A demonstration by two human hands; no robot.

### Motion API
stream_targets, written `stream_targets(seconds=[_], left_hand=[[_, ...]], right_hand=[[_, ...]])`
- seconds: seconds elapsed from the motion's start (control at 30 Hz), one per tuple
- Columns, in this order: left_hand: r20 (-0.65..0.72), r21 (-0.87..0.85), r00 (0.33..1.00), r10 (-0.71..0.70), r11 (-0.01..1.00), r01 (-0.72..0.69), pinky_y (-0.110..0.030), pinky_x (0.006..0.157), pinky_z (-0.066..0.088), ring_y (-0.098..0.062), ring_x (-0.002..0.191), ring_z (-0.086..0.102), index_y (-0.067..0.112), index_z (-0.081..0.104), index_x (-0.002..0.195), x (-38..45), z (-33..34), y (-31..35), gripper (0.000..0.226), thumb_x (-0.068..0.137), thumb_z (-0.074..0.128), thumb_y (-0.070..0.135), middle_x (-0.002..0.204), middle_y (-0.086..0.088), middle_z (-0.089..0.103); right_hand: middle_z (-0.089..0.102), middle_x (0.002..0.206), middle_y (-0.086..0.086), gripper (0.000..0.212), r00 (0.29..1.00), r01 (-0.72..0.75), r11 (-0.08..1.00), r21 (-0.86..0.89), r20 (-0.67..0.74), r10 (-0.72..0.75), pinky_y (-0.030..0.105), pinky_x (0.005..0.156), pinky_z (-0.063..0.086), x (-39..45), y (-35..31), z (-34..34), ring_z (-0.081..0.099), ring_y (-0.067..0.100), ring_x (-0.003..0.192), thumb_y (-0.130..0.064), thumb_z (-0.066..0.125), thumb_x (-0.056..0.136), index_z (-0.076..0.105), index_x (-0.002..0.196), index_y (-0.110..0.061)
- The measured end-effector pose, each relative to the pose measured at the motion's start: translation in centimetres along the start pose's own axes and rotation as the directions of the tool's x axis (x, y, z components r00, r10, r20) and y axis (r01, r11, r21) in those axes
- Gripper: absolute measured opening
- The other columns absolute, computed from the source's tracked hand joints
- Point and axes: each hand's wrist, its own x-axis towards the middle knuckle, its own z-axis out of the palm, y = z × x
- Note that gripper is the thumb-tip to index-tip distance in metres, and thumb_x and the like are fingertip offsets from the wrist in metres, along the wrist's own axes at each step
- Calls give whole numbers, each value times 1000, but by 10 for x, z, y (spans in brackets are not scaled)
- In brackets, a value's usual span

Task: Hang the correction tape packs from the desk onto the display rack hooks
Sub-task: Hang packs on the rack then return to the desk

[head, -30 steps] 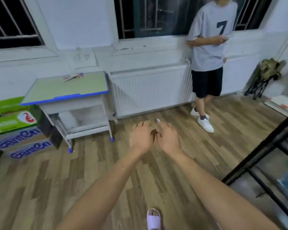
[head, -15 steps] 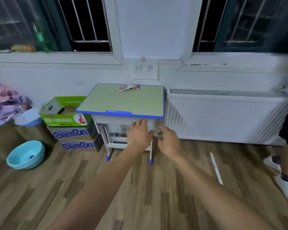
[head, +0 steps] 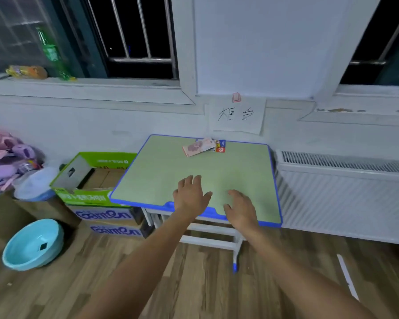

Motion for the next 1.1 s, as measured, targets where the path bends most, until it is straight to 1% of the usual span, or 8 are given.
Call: stream_targets(seconds=[0.4, 0.53, 0.63, 0.73, 0.83, 0.9, 0.97, 1.1], left_hand=[[110, 42, 991, -80, 996, 76, -43, 109, 29, -26, 143, 18, 16, 23, 149, 251, 26, -50, 69, 94, 49, 48, 157, -7, 21], [125, 55, 986, -112, 993, 105, -44, 110, 27, -25, 145, 16, 16, 25, 147, 327, 39, -64, 68, 93, 52, 47, 158, -6, 18], [142, 33, 986, -88, 996, 84, -43, 114, 22, -22, 146, 13, 17, 24, 147, 371, 52, -69, 71, 91, 54, 49, 160, -5, 16], [210, 8, 977, -34, 999, 33, -44, 117, 19, -22, 147, 11, 20, 21, 149, 400, 68, -72, 80, 86, 59, 52, 159, -3, 16], [213, -19, 977, 12, 1000, -8, -39, 111, 28, -22, 138, 29, 25, 31, 143, 414, 80, -73, 79, 77, 69, 48, 147, 0, 34], [182, -19, 983, -26, 999, 30, -34, 102, 34, -23, 125, 41, 23, 38, 136, 416, 83, -73, 77, 72, 73, 48, 134, -2, 43], [165, 21, 982, -91, 996, 89, -34, 96, 38, -27, 117, 43, 19, 40, 132, 415, 84, -72, 77, 70, 74, 49, 127, -6, 43], [137, -11, 979, -149, 988, 152, -37, 90, 42, -32, 108, 49, 16, 34, 132, 409, 80, -68, 85, 66, 76, 49, 119, -9, 40]], right_hand=[[43, 142, 10, 53, 991, -94, 994, -49, 94, 98, 36, 104, 37, 274, -6, 45, 40, 29, 129, -20, 55, 91, 38, 140, -10], [47, 135, 10, 48, 992, -71, 993, -91, 101, 80, 38, 95, 41, 360, -8, 61, 43, 30, 124, -17, 55, 89, 40, 134, -10], [41, 141, 7, 55, 992, -21, 988, -152, 120, 40, 37, 96, 39, 408, -6, 72, 37, 26, 130, -15, 56, 87, 35, 138, -11], [32, 149, 7, 65, 979, 72, 977, -200, 199, -32, 38, 105, 32, 437, 1, 82, 26, 21, 139, -23, 61, 82, 31, 140, -12], [19, 156, 3, 88, 964, 34, 976, -216, 265, 25, 44, 110, 25, 447, 7, 89, 16, 21, 144, -50, 64, 81, 18, 148, -15], [26, 149, 3, 99, 970, 1, 963, -269, 236, 65, 45, 103, 30, 447, 7, 91, 23, 24, 138, -67, 61, 73, 18, 148, -18], [35, 136, 6, 101, 973, -40, 945, -325, 204, 111, 43, 93, 34, 443, 5, 90, 30, 26, 127, -76, 61, 65, 29, 140, -18], [34, 128, 8, 97, 960, -139, 928, -346, 182, 212, 40, 88, 35, 424, 7, 81, 34, 28, 120, -74, 68, 59, 33, 131, -18]])
